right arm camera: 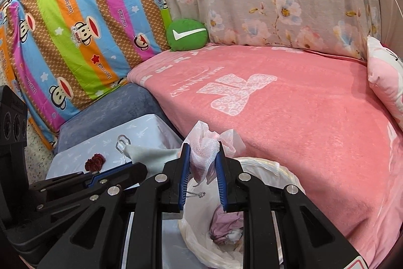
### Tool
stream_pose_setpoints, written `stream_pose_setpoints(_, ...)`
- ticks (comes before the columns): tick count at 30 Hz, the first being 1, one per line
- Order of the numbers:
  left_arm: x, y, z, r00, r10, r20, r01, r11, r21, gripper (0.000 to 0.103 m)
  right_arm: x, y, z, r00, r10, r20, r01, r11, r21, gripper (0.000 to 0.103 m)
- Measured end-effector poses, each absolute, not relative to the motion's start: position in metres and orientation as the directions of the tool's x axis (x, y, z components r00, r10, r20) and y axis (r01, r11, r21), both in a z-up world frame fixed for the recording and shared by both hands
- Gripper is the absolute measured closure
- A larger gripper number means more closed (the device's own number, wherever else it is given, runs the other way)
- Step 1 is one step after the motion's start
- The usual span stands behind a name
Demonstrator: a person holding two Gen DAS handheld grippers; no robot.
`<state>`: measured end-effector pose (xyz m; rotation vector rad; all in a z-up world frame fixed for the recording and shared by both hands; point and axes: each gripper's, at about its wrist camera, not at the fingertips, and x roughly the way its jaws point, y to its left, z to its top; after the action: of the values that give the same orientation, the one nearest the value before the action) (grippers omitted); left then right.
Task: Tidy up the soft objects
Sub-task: 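Open both tools to drop the pouch and mesh cloth into the bin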
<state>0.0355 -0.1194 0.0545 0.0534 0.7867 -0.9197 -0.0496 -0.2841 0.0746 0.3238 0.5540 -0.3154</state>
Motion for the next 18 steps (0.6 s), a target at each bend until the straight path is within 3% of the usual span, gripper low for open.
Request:
stream_pose_setpoints(2,0.035,-0.121,0.053,0.351,-0.686,-0.637,0.725,0.630,-0.278,0.078,-0.051,-0.285,0.075,0.805,-0.211,-0.555,0.383,0.899,0.213,0.078)
stream_pose_setpoints(4,0.033,-0.120,0.052,0.382,-0.672,-0.635,0.712,0.652,-0.261,0.049,-0.053,-0.286,0.075,0.802,-0.225,-0.554,0.398,0.892,0.214,0.077)
stream_pose_setpoints(6,0.032,-0.116,0.054,0.407,-0.670,-0.621,0.708,0.661,-0.249,0.042,-0.057,-0.290,0.078,0.805,-0.238,-0.544,0.412,0.883,0.224,0.071)
stream_pose_setpoints(8,0.032,-0.115,0.055,0.414,-0.667,-0.620,0.706,0.665,-0.244,0.041,-0.058,-0.290,0.078,0.805,-0.245,-0.540,0.417,0.882,0.220,0.065)
stream_pose_setpoints(18,0.043,-0.097,0.052,0.459,-0.631,-0.626,0.656,0.716,-0.240,0.041,-0.056,-0.285,0.083,0.814,-0.234,-0.532,0.386,0.901,0.195,0.062)
